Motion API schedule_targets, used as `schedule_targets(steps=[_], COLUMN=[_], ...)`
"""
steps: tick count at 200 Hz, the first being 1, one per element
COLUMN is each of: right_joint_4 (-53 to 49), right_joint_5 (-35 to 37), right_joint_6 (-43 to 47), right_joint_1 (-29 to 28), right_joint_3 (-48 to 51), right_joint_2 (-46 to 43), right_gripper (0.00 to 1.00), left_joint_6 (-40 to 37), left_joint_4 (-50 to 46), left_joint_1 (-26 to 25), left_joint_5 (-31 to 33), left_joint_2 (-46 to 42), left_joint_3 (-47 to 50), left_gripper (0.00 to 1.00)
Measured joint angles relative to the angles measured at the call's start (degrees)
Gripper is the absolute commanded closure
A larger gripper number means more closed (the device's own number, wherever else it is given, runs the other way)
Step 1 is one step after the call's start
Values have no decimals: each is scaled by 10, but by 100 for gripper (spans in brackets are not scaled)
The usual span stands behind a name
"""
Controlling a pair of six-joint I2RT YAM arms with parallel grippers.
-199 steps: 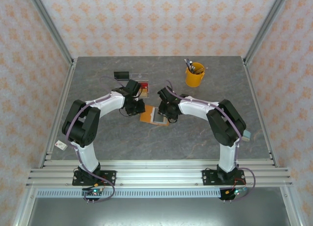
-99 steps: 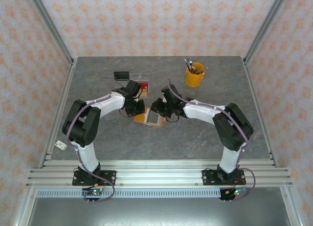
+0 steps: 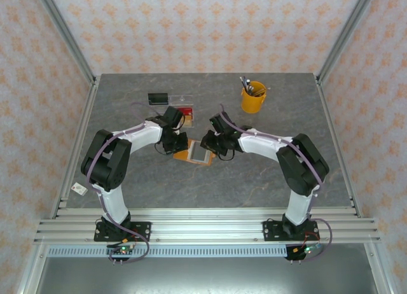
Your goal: Take the credit cards out of the card holder
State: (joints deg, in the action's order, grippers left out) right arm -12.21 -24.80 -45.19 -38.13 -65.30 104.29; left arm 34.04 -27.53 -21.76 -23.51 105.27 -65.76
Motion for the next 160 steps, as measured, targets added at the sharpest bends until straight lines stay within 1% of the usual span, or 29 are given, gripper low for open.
schedule_targets(steps=[80,134,160], right_joint_4=[-32,-41,-45], right_joint_5=[0,-1,0], right_joint_6=[9,9,9], right_joint_1=[-3,-3,-3], right_joint_3=[-29,-37,-41], right_joint_2=[37,51,52], right_gripper=[75,74,72], left_joint_6=[4,5,4], left_joint_4=[4,8,9], left_joint_1=[0,0,0], left_joint_5=[0,0,0], left_joint_2=[0,0,0], left_joint_3=[11,14,15], left_gripper=[90,90,90])
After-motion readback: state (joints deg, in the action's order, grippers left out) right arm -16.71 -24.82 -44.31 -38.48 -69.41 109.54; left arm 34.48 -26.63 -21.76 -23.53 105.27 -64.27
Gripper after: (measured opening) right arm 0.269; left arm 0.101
